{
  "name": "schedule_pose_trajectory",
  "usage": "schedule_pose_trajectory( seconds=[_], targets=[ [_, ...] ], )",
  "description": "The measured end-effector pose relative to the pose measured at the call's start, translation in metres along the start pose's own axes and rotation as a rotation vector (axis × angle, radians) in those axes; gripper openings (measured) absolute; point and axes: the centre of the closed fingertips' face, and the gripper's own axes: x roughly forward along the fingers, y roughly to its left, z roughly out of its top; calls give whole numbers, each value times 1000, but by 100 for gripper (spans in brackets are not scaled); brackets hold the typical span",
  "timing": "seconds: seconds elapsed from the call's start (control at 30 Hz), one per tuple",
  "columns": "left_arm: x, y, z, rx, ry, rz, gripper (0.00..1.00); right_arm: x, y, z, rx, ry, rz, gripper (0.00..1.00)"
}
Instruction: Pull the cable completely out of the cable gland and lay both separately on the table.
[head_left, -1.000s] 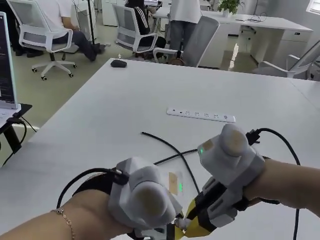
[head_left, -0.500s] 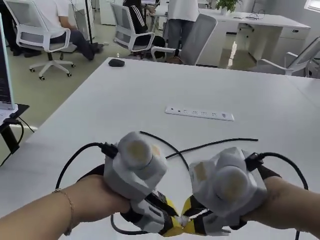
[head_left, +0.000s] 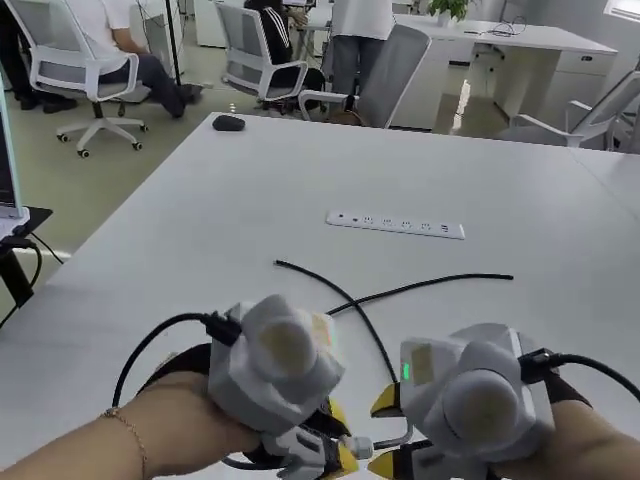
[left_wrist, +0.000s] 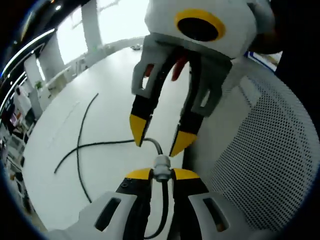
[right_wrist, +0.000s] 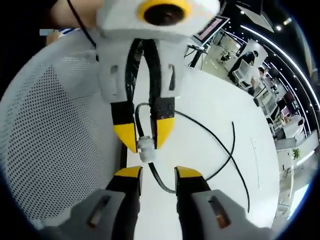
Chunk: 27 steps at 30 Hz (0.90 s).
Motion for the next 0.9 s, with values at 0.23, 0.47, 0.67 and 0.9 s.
schedule_pose_trajectory(
  seconds=[0.23,0.47,0.67,0.9],
  targets=[
    [-3,5,10,72,-52,65,16,7,4,5,4,-18,-38,23],
    [-2,7,4,81,-58,88,16,12,3,-4,-45,17,-70,11],
    [4,6,0,82,-51,90,16,15,0,-8,-13,9,-79,6],
    [4,13,-4,37,-53,109,16,12,-11,-28,38,64,-124,5]
  ],
)
